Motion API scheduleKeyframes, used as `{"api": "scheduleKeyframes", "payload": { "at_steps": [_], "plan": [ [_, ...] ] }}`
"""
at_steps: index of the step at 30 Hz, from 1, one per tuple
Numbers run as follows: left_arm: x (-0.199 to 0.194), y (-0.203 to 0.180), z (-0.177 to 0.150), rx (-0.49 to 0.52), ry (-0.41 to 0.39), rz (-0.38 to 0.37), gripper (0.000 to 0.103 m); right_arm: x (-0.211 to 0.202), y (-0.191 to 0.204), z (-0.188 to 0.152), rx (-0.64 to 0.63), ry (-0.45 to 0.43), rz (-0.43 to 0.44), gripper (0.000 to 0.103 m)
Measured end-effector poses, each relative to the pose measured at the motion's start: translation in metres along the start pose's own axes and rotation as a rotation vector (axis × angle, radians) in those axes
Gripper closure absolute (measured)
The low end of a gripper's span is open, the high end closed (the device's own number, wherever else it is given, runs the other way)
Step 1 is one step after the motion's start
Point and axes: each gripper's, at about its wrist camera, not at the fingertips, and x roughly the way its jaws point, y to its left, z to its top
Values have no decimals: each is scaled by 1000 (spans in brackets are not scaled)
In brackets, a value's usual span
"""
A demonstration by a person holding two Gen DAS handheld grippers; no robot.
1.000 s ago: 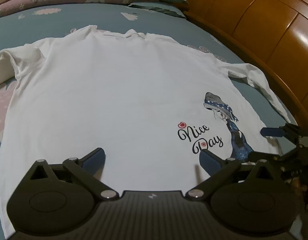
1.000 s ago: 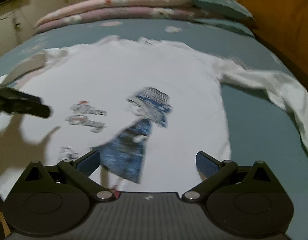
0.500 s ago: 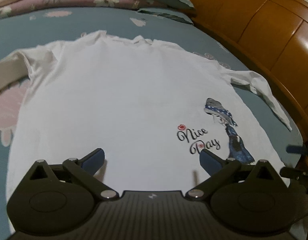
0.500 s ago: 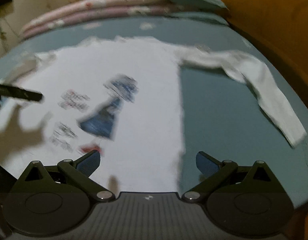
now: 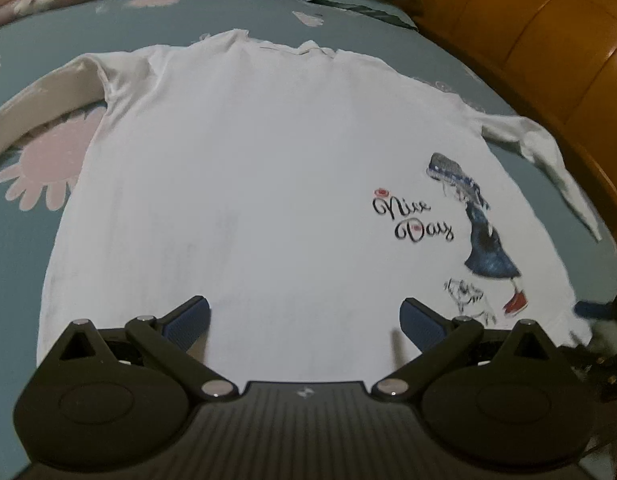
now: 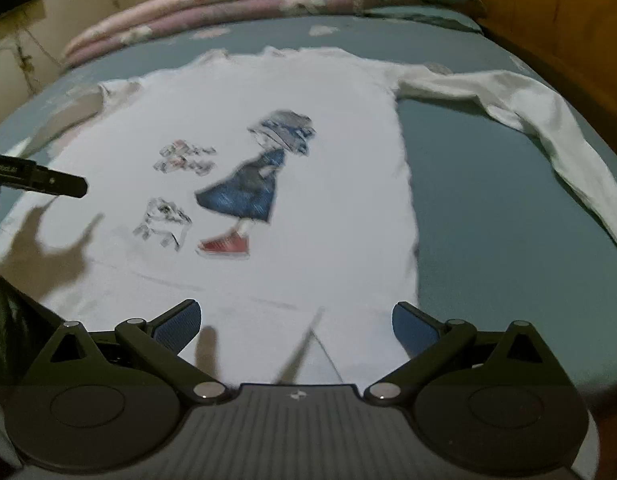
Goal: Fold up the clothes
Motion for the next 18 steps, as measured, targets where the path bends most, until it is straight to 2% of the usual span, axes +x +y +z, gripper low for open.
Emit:
{"api": "scheduleKeyframes", "payload": {
  "at_steps": [5,11,15,18],
  "plan": [
    [-3,-1,-8,-9,-1,16,2,0,16,24,-61,-59,12,0],
    [-6,4,-13,-42,-19,7,1,40,56,73,-194,-112,82,0],
    [-8,6,-15,-45,-27,-1,1,77,71,95,-215,-102,59,0],
    [-9,8,-16,-48,-32,-13,1,91,69,93,-192,-75,62,0]
  ]
}}
